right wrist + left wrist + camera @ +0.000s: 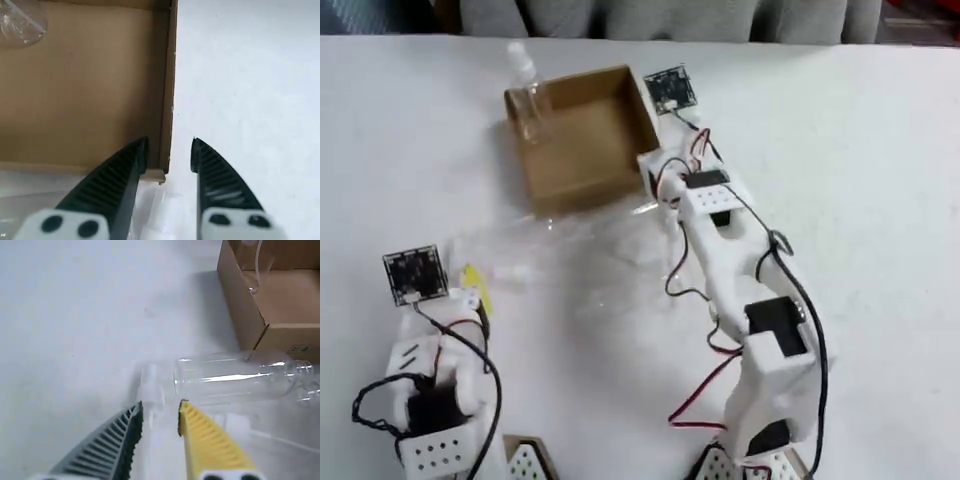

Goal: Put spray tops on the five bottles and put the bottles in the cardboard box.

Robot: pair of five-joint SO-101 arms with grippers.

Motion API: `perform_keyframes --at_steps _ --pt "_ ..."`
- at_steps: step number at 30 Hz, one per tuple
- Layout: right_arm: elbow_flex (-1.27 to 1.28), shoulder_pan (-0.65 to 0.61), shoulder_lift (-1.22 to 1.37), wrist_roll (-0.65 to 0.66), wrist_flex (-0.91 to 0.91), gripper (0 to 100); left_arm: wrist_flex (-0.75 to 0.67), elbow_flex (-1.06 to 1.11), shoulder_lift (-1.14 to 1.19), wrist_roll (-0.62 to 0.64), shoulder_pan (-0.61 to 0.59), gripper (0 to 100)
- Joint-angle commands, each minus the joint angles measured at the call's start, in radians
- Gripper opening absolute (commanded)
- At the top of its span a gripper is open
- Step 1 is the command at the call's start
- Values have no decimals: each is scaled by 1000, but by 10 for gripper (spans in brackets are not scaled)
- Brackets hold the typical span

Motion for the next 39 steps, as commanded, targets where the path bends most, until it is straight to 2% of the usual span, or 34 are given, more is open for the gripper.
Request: perform_keyframes --at_steps 1,6,10,25,39 --pt "-52 -31 28 3 -16 112 -2 -2 7 -14 15 132" --pt "-74 -30 67 3 -7 107 -2 -2 7 -14 15 132" --pt "-69 -27 59 3 -7 12 -2 -2 7 -14 15 132" --pt "-69 -36 -4 2 205 15 -2 -2 7 -14 15 132" --pt "-89 -36 -4 2 222 18 -2 -2 7 -14 15 132"
